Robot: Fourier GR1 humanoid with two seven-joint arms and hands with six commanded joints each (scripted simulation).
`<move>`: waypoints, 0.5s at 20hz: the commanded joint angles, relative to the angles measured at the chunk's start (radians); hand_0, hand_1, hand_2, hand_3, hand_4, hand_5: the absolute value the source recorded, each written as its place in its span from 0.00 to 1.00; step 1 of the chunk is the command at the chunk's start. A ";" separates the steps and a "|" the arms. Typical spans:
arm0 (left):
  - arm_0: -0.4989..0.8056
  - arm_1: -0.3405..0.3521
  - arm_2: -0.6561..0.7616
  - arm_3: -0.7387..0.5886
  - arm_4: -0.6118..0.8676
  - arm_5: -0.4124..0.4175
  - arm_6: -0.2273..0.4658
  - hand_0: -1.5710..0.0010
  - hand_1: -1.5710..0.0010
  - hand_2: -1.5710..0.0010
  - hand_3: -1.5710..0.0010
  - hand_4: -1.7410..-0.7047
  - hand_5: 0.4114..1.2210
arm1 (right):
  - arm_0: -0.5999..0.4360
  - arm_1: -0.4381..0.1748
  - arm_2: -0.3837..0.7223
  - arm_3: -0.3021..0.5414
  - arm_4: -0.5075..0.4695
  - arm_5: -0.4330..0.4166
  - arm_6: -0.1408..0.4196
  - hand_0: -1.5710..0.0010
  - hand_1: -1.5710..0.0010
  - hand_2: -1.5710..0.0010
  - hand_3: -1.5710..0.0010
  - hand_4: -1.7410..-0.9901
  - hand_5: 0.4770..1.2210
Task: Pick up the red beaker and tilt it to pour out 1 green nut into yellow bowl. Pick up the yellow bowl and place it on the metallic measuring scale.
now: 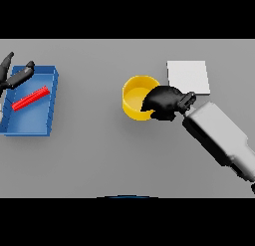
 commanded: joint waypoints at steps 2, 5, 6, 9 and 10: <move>0.006 0.001 0.006 -0.012 0.016 -0.009 -0.012 1.00 1.00 1.00 1.00 0.93 0.36 | -0.016 -0.010 -0.021 -0.025 -0.006 0.020 0.040 0.01 0.01 0.09 0.23 0.00 1.00; -0.007 -0.006 0.012 0.007 0.019 -0.005 -0.006 1.00 1.00 1.00 1.00 0.91 0.36 | -0.009 -0.007 -0.023 -0.049 -0.002 0.020 0.078 0.00 0.00 0.05 0.25 0.00 1.00; -0.004 -0.006 0.009 0.005 0.017 -0.005 -0.009 1.00 1.00 1.00 1.00 0.91 0.36 | -0.015 -0.011 -0.028 -0.041 -0.003 0.017 0.069 0.00 0.00 0.04 0.25 0.00 1.00; 0.000 -0.005 0.017 -0.012 0.034 -0.010 0.002 1.00 1.00 1.00 1.00 0.90 0.37 | -0.034 -0.037 -0.069 -0.024 -0.012 0.013 0.100 0.02 0.00 0.05 0.24 0.00 1.00; 0.003 -0.009 0.018 -0.020 0.039 -0.007 0.011 1.00 1.00 1.00 1.00 0.89 0.38 | -0.049 -0.040 -0.084 -0.012 -0.011 -0.001 0.108 0.02 0.00 0.05 0.25 0.00 1.00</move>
